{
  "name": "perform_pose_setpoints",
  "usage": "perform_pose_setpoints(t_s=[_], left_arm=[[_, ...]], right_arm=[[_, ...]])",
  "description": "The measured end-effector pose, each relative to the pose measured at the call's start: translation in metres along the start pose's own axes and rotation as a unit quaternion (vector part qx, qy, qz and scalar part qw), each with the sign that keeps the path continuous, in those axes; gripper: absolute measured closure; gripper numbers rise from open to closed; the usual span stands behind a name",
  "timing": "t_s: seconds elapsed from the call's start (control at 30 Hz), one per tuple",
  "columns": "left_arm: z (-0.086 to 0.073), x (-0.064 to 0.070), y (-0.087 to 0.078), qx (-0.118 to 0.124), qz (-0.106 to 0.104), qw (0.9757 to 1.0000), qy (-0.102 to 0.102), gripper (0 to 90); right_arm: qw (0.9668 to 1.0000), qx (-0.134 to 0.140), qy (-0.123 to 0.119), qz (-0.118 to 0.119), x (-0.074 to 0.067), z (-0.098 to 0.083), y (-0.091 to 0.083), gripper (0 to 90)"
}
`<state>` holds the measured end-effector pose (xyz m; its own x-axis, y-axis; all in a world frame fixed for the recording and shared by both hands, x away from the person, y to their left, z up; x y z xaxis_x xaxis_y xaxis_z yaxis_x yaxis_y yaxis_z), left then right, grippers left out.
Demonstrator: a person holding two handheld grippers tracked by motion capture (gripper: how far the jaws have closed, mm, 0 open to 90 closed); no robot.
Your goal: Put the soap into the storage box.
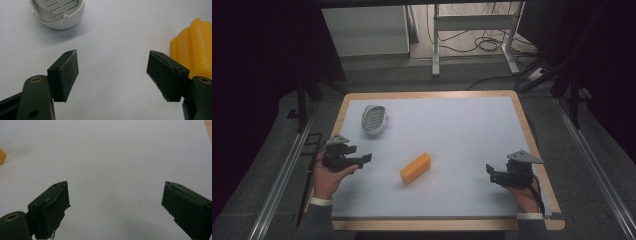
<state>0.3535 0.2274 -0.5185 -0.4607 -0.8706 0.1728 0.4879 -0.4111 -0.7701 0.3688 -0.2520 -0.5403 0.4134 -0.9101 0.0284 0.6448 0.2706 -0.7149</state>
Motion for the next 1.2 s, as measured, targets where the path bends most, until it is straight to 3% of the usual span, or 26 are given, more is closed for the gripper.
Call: perform_pose_setpoints(t_s=[0.27,0.4,0.77,0.93,1.2], left_arm=[[0.000,0.000,-0.002,-0.005,-0.004,1.0000,0.004,25.0],[0.007,0.010,-0.005,0.009,-0.017,0.9997,0.017,25.1],[0.024,0.030,-0.005,0.002,-0.015,0.9983,0.056,24.7],[0.034,0.045,-0.006,0.002,-0.022,0.9965,0.080,24.2],[0.040,0.054,-0.002,-0.008,-0.021,0.9956,0.091,24.2]], right_arm=[[1.0000,-0.006,-0.003,-0.004,-0.001,-0.001,0.001,7.7],[1.0000,-0.005,0.001,-0.007,0.001,-0.001,0.000,7.7],[0.9999,-0.002,0.006,-0.013,0.008,-0.002,-0.004,7.7],[0.9999,-0.003,0.006,-0.016,0.010,-0.003,-0.005,7.7],[0.9997,-0.002,0.010,-0.020,0.013,-0.004,-0.006,7.7]])
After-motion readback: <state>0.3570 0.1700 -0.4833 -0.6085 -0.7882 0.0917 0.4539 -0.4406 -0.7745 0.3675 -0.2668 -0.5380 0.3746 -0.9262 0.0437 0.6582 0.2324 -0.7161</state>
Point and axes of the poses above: each handheld gripper's, and its own axes: y roughly forward along the jaws, z roughly out of its top, x roughly to its right, the point moved 7 cm from there along y, roughly forward along the jaws, and after that the axes turned 10 degrees about -x, right-handed, at the moved point
